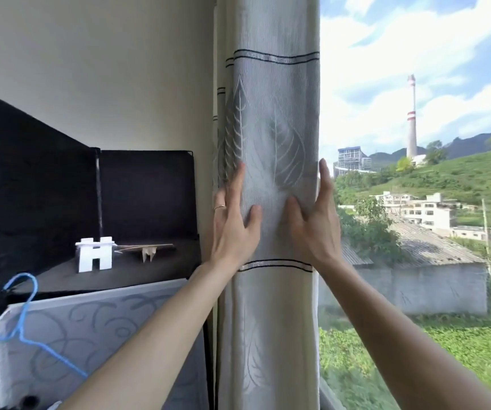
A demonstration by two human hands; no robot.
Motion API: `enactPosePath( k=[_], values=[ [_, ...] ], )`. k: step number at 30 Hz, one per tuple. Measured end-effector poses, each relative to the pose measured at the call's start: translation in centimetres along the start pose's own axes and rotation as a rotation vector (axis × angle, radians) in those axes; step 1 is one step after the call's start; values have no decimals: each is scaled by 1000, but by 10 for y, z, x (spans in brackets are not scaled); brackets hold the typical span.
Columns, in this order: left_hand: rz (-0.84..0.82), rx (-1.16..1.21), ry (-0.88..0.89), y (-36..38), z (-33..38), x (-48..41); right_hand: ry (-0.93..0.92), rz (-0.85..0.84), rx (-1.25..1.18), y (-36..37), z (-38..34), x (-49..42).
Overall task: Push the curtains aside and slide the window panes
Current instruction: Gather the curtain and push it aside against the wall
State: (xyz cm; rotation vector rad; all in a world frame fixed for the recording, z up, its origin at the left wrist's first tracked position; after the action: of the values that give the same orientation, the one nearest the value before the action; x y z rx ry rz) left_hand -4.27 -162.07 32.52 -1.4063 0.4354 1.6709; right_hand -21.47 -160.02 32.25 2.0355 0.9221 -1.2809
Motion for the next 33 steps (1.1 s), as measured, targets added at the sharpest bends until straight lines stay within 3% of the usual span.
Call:
enactPosePath(
  k=[5,10,19,25,33],
  values=[
    [-35,-72,34,-6,5,-19,-80,-50,130,9,-14,-27],
    [-31,-74,39,4,-9,-45,14,-61,226,28,8,-46],
    [-189,-410,17,74,-85,-106,139,-147,278,103,105,-85],
    [-311,-443,-112,125,-162,-155,152,-234,279,165,177,-124],
    [-384,-568,-155,182,-220,-211,152,-272,231,222,247,-170]
  ],
)
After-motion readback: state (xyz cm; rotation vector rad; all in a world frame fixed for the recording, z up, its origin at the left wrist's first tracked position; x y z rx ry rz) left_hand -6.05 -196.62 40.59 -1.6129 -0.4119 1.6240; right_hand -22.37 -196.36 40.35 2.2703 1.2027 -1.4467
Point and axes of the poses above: each hand's wrist, its own x-axis away from the middle knuckle, its own y-axis out of the palm, z = x × y, the point moved 7 cm from there along -x, towards the middle knuckle, and after that the axes turned 13 degrees about -x, right-handed, at the moved point
